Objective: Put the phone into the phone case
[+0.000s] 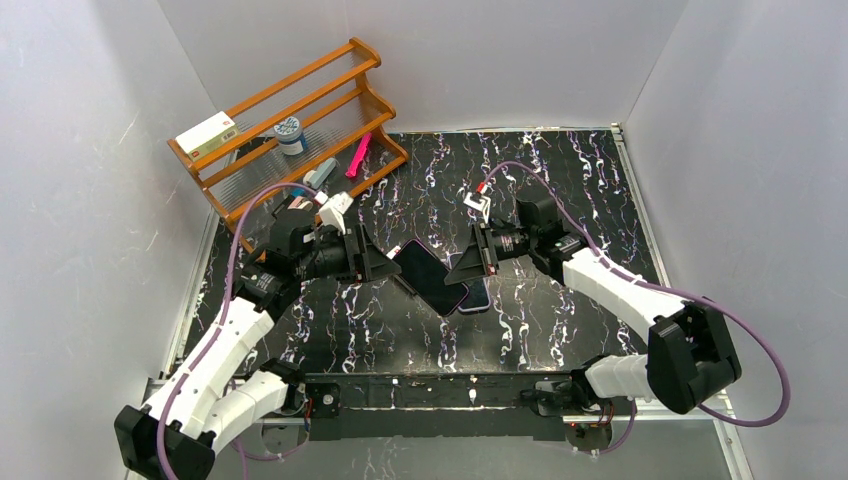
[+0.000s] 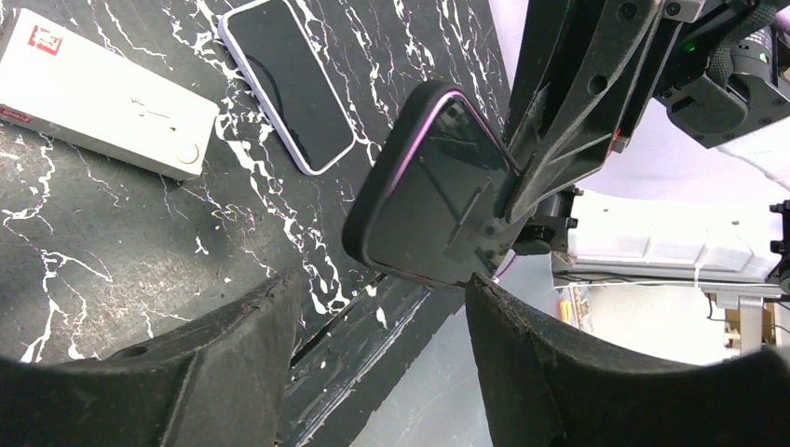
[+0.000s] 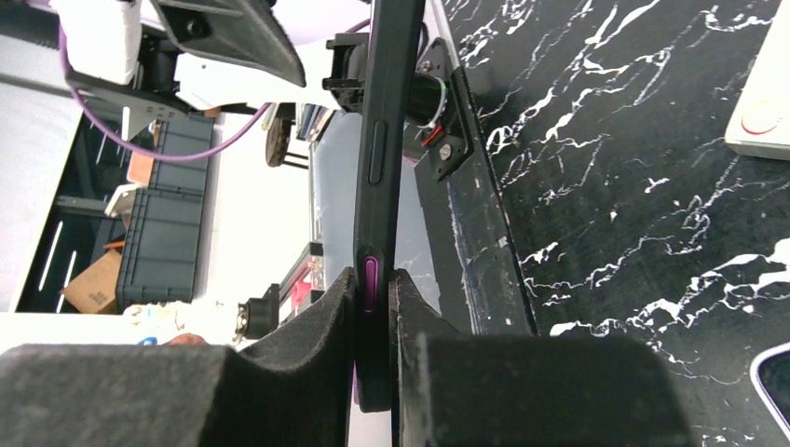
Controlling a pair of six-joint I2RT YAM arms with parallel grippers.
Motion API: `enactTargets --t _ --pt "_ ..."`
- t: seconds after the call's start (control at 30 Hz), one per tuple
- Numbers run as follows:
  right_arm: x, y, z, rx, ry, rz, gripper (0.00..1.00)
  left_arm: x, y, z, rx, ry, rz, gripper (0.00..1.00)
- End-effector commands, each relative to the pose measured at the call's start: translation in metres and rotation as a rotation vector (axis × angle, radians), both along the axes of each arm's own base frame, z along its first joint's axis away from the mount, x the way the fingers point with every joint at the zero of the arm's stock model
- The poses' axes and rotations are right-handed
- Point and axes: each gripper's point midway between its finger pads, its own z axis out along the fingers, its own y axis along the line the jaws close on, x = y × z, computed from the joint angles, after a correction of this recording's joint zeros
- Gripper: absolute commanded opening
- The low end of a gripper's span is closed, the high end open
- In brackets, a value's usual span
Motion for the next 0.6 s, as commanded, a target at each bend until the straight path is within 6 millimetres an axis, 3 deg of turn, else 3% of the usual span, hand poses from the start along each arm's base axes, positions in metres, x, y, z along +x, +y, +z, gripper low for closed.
enactTargets --t 0.0,0.2,0.33,0.57 --pt "-0.018 -0.005 0.045 0.139 -0.110 0.110 0.01 -0.004 -0.007 0.018 -0.046 -0.043 -0.056 0.64" --pt "-0.025 -0.007 0.049 0.165 -0.085 0.166 0.01 -0.014 -0.016 0.011 -0.101 0.004 -0.130 0.69" --pt "-0.022 -0.004 0.049 0.182 -0.104 0.138 0.01 -0.018 -0.025 0.028 -0.237 0.020 -0.134 0.73" --pt "-0.007 0.008 0.070 0.252 -0.067 0.104 0.01 -0.008 -0.032 0.057 -0.574 0.101 -0.035 0.72"
